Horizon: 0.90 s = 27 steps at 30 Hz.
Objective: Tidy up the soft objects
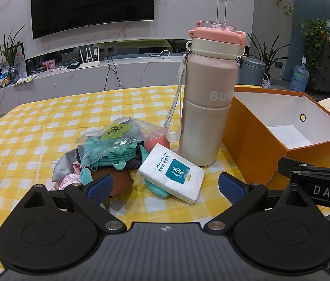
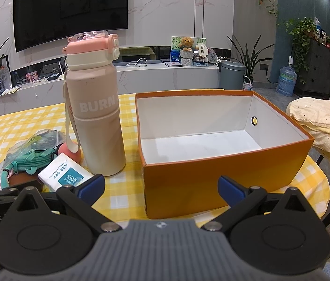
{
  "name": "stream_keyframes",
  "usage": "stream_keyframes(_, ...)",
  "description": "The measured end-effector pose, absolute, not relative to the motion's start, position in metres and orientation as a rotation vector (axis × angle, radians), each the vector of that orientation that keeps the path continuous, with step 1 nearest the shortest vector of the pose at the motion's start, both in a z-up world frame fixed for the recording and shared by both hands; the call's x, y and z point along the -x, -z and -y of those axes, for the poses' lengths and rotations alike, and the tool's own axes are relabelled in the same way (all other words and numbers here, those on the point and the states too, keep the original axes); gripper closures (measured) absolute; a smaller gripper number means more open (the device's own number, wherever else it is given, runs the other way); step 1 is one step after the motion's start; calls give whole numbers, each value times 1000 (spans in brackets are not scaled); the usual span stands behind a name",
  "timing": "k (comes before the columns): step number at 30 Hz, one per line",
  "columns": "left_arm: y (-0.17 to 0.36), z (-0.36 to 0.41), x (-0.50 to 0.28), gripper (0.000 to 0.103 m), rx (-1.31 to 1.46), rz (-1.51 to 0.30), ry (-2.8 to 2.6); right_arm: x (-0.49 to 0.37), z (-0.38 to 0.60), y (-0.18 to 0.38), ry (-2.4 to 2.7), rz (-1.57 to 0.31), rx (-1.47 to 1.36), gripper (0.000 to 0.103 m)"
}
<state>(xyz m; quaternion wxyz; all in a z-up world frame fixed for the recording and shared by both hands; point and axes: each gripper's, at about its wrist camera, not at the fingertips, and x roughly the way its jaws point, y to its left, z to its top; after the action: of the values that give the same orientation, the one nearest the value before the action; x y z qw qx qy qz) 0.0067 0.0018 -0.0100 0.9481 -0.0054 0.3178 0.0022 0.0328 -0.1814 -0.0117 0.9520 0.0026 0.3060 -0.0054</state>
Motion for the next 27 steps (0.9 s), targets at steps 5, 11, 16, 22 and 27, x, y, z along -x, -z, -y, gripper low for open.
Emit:
stream_keyframes(5, 10, -2, -7, 0, 11, -647, -4, -33, 182, 12, 11, -622, -5, 2)
stream_keyframes(11, 10, -2, -7, 0, 11, -647, -4, -33, 181, 12, 11, -622, -5, 2)
stream_keyframes(16, 10, -3, -5, 0, 17, -654, 12, -31, 177, 13, -5, -619, 21, 3)
stream_keyframes(22, 9, -15, -3, 1, 20, -667, 9, -28, 171, 13, -126, -626, 31, 3)
stream_keyframes(27, 9, -25, -3, 4, -11, -703, 7, -27, 151, 11, -232, -642, 106, 3)
